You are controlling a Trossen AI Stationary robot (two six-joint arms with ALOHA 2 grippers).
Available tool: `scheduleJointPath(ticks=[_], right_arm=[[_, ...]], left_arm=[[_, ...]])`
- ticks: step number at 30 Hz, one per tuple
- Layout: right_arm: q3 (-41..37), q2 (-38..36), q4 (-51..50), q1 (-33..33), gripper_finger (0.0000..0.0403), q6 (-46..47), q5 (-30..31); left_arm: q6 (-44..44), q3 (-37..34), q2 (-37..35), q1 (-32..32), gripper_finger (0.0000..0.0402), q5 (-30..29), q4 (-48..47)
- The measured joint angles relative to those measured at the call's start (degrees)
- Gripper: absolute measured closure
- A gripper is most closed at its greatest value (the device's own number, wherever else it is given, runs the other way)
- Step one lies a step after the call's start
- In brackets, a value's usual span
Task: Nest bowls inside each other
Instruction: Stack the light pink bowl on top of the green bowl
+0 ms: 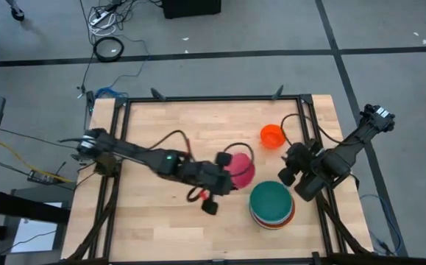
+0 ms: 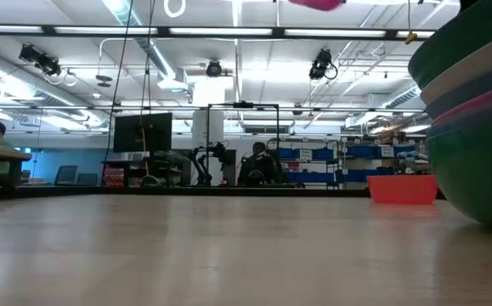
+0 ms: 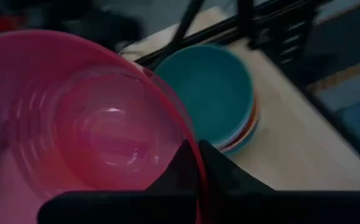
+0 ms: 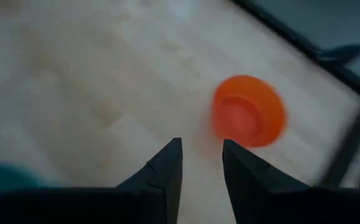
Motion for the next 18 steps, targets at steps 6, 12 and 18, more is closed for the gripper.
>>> scheduleJointPath(ticks=[6,12,18], right_arm=[[-0.1,-1.2,-2.7,-3.6,0.0301,2.9,4.1],[-0.1,-1.7,-3.1,-7.8,0.0301,0.9,4.6],[-0.1,-1.6,-2.9,-10.0,0.0301,-1.2,4.4]], left_arm=[[1.7,2.6,7.7,1.6,0.0398,9.0,9.8],[1.1,7.8,14.1,4.0,0.0398,12.7,12.5],[-3.5,9.8,18.9,4.9,0.0398,21.2,12.4]])
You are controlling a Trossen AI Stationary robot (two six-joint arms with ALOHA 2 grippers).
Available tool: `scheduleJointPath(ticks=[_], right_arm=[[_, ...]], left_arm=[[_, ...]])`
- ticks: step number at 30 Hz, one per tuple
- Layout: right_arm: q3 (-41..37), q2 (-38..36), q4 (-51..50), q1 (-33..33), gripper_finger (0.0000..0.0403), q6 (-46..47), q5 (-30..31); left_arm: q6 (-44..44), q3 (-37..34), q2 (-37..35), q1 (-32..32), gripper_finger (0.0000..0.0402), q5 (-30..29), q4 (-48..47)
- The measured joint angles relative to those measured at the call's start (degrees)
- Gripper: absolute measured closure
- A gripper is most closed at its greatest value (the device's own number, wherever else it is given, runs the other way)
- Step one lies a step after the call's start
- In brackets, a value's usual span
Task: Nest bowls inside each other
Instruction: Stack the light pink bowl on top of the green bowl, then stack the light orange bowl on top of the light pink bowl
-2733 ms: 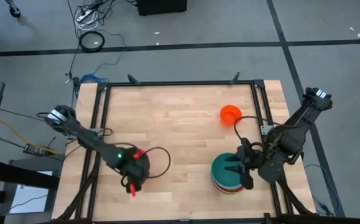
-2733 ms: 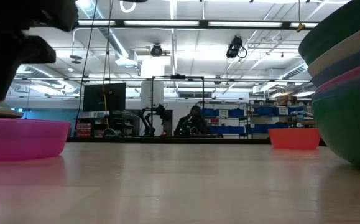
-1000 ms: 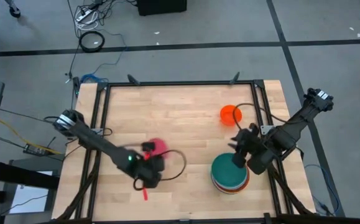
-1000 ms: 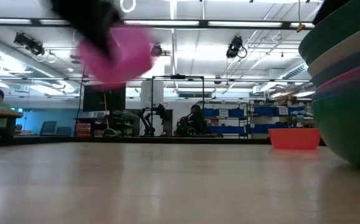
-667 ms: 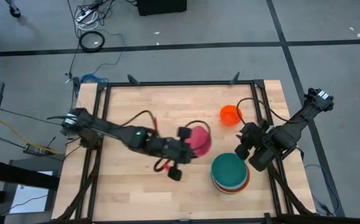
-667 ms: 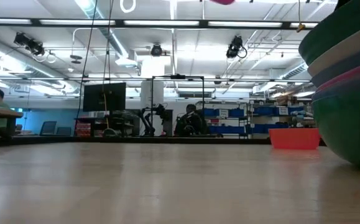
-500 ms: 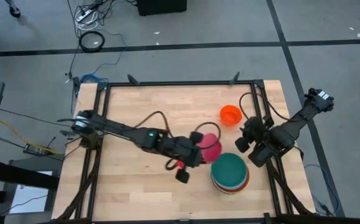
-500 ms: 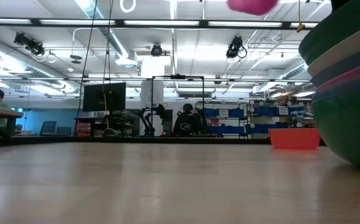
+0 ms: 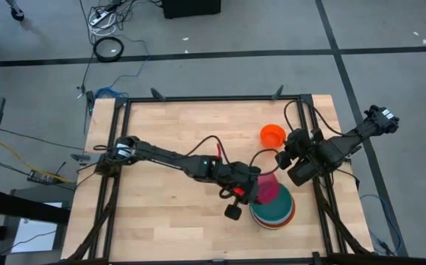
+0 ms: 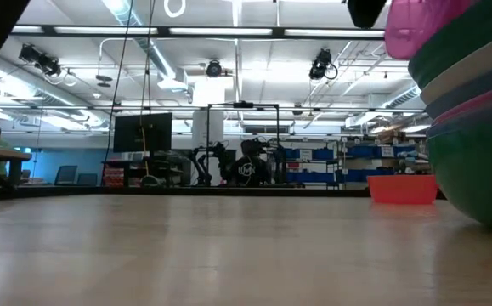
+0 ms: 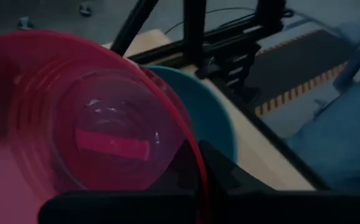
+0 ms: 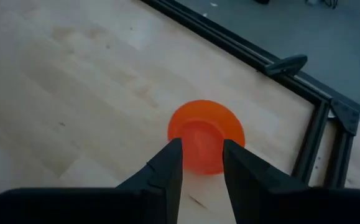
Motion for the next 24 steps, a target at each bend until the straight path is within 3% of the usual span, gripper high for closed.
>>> scheduleJointPath(ticks=[7,15,24], right_arm=[[0.0,0.0,0.0,-0.4,0.0301,-1.3,-0.1],[0.0,0.0,0.0,-0.4,0.0296,-1.8,-0.4],[0.0,0.0,0.0,-0.4,0.0294,-1.9,-0.6]], left_arm=[[-1.5,0.0,0.6,0.0,0.0395,1.1,3.0],[-2.8,0.0,0.6,-0.3,0.0339,3.2,3.1],[-3.5,0.0,0.6,-0.7,0.0333,3.8,2.8]])
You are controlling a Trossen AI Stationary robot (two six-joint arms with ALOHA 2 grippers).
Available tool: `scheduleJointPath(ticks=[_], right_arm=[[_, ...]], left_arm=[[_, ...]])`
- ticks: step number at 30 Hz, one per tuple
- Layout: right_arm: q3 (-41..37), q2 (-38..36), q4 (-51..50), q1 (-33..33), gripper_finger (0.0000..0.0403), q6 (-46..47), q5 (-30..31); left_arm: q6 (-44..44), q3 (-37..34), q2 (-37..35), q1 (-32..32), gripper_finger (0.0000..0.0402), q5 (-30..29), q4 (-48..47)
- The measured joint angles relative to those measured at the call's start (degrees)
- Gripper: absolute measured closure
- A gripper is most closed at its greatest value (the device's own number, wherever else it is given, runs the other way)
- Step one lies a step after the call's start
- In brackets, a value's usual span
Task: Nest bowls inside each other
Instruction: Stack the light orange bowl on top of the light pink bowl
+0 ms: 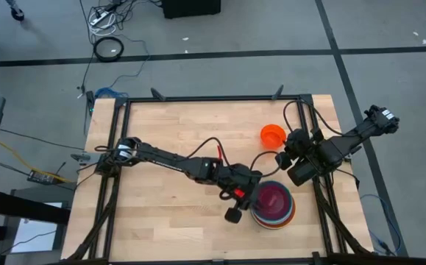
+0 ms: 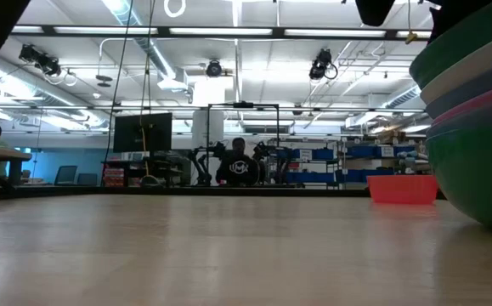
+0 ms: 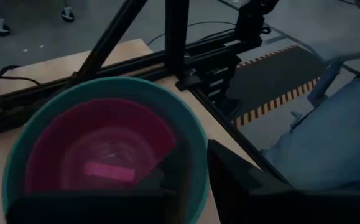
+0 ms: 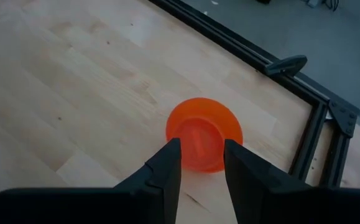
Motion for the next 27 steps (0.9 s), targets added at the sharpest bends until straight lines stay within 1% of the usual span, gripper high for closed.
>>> scheduleJointPath(ticks=[2,5,8,9,10,14,15,16,18,20,25,27], right_arm=[[0.0,0.0,0.0,-0.6,0.0294,0.1,0.2],[0.0,0.3,0.0,-3.6,0.0295,-0.6,0.9],[0.0,1.5,0.3,-9.8,0.0295,-5.1,0.5],[0.0,2.0,1.2,-12.4,0.0295,-7.4,-0.5],[0.0,2.4,3.1,-15.1,0.0295,-10.7,-2.2],[-0.1,4.9,20.5,-25.8,0.0294,-30.7,-16.0],[-0.1,5.7,24.3,-27.8,0.0295,-34.4,-18.3],[-0.1,6.6,26.7,-29.4,0.0296,-36.6,-19.1],[-0.1,8.5,28.2,-32.3,0.03,-38.5,-19.1],[-0.1,10.7,26.8,-35.2,0.0303,-39.4,-19.3],[-0.1,17.2,27.1,-40.3,0.0304,-44.0,-27.0],[-0.1,19.8,28.0,-41.2,0.0304,-45.6,-28.5]], left_arm=[[-0.1,0.0,0.0,0.0,0.0333,0.0,-0.4],[1.0,-0.1,-1.3,-0.3,0.0333,-0.6,-4.6],[1.7,-0.1,-4.9,-0.3,0.0332,-3.3,-11.3],[1.9,-0.1,-6.8,-0.2,0.0332,-5.2,-14.4],[1.9,0.0,-8.4,-0.1,0.0332,-7.4,-18.0],[1.3,0.0,-14.1,0.1,0.0332,-14.7,-27.6],[1.0,0.0,-15.7,-0.1,0.0332,-15.9,-29.0],[0.6,0.0,-16.8,-0.3,0.0332,-17.0,-30.4],[-0.4,0.0,-19.4,-1.0,0.0332,-18.3,-32.1],[-1.2,0.0,-21.2,-1.7,0.0332,-19.7,-34.7],[-3.0,-0.1,-24.7,-3.3,0.0332,-23.3,-40.8],[-3.9,-0.1,-25.7,-3.6,0.0332,-25.4,-42.9]])
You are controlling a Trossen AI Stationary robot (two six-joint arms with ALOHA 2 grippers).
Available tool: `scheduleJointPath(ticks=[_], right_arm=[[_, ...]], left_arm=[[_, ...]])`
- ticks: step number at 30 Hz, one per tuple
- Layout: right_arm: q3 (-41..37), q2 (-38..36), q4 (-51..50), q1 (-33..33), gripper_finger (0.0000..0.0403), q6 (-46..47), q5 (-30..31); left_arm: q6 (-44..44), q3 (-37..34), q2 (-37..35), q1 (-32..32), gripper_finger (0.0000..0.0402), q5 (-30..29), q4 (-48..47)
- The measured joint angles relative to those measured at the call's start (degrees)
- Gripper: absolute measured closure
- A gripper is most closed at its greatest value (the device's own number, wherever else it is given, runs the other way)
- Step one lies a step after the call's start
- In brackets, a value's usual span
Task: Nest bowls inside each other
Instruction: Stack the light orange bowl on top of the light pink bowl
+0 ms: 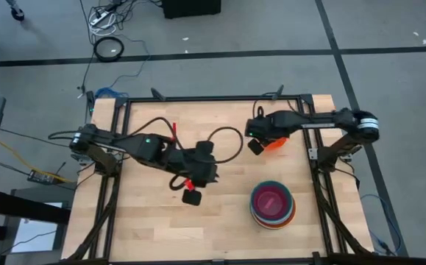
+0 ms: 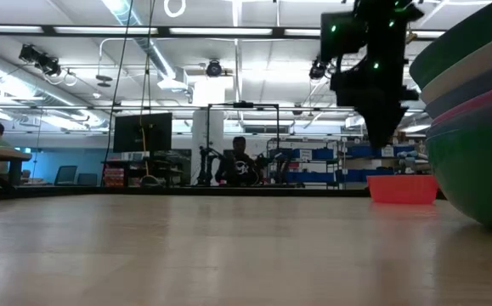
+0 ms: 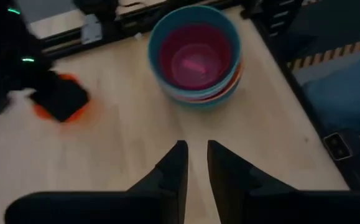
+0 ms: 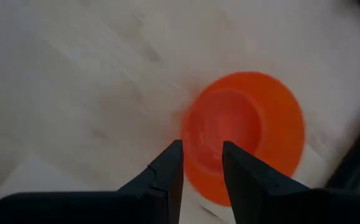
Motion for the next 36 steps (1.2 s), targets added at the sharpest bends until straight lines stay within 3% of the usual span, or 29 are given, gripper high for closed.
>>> scheduleJointPath(ticks=[7,21,25,28,32,36], right_arm=[[0.0,6.9,4.0,-0.5,0.0307,-3.0,-3.2],[0.0,15.1,4.8,-2.0,0.0308,-4.4,-2.9],[0.0,15.8,5.2,-2.8,0.0344,-6.4,-3.1],[0.0,15.3,4.3,-3.0,0.0392,-8.6,-3.2],[0.0,11.3,-0.7,-1.9,0.0401,-8.0,-1.4],[0.2,0.5,-5.0,3.8,0.0402,-6.0,-1.2]], left_arm=[[-2.6,0.0,-0.4,-0.2,0.0332,-2.8,-5.7],[-2.9,-1.1,-0.3,-0.3,0.0332,-2.9,-5.6],[-2.9,-1.1,-0.3,-0.3,0.0332,-2.9,-5.6],[-2.9,-1.1,-0.3,-0.3,0.0332,-3.0,-5.6],[-2.9,-1.1,-0.3,-0.4,0.0332,-3.0,-5.8],[-3.4,-1.1,-0.3,-0.5,0.0332,-5.6,-7.4]])
